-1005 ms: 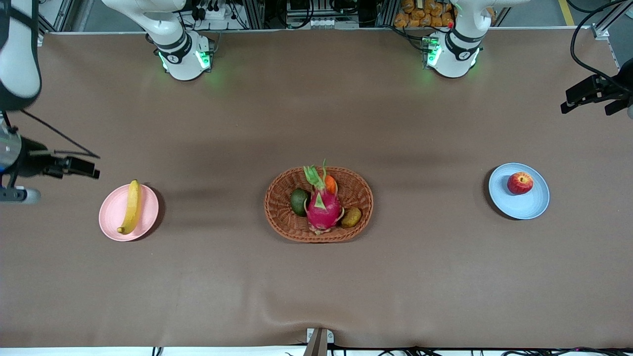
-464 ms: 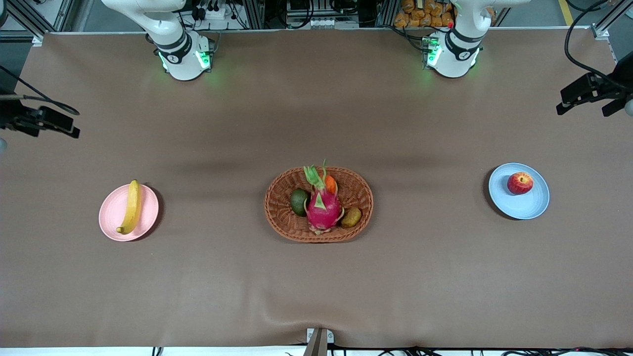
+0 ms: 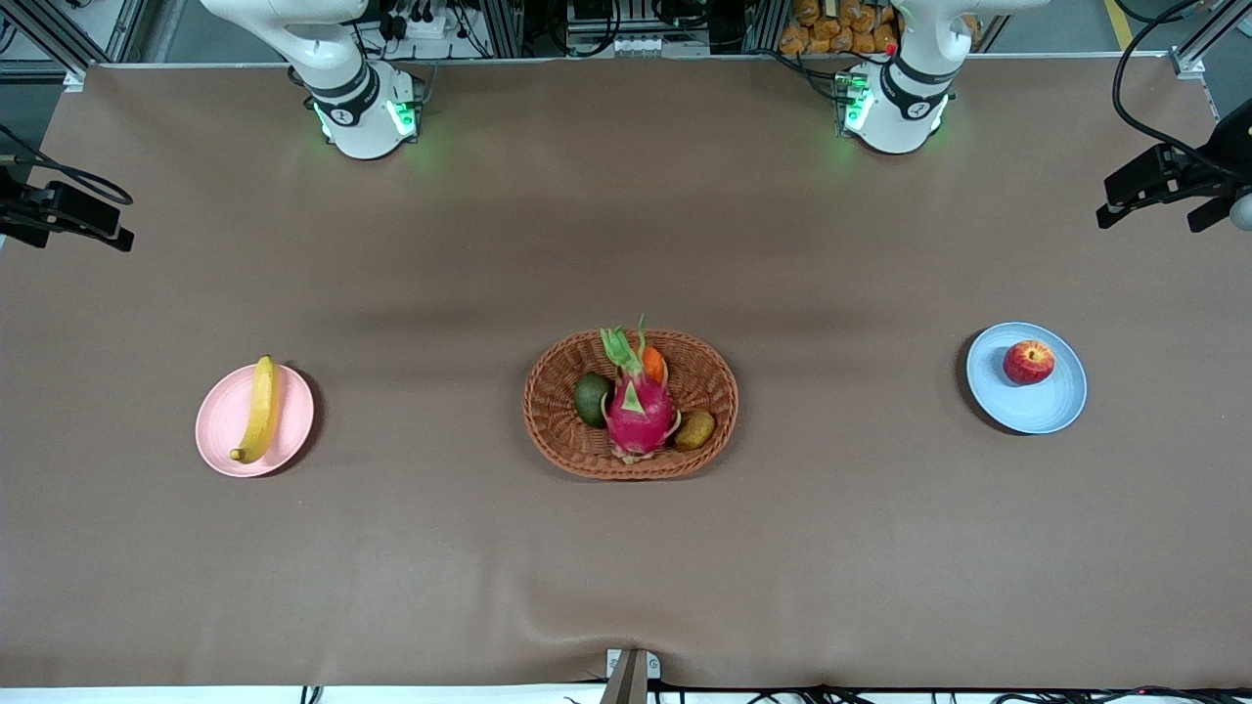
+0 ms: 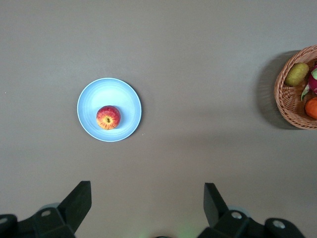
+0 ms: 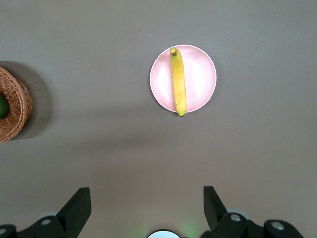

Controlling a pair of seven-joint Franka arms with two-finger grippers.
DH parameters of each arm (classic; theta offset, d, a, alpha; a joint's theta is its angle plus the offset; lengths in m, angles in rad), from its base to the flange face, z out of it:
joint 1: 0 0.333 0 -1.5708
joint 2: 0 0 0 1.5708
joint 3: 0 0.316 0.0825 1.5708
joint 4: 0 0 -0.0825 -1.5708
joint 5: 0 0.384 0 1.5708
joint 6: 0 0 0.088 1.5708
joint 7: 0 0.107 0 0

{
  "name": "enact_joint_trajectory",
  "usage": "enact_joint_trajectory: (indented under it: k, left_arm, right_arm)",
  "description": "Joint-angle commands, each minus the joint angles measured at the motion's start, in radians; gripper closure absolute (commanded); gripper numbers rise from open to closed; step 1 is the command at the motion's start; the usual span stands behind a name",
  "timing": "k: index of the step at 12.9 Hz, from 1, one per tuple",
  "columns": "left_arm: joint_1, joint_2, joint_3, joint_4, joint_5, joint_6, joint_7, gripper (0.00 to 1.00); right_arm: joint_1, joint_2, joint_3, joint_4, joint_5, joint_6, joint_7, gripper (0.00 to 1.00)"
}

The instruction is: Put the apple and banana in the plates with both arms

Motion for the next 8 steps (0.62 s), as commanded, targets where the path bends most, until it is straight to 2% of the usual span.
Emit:
enact_joint_trajectory:
  k: [1,8]
  left_arm:
    - [-0.003,-0.004,0.002,0.002,0.004,-0.006,-0.022,0.00]
    - [-0.003,-0.001,0.002,0.006,0.019,-0.006,-0.058,0.00]
  right_arm:
    - [-0.016,0.001,0.009,0.016,-0.016,-0.016,-0.011,0.00]
    - [-0.046,0.002,0.009,0.016,-0.010,-0.013,-0.032,0.00]
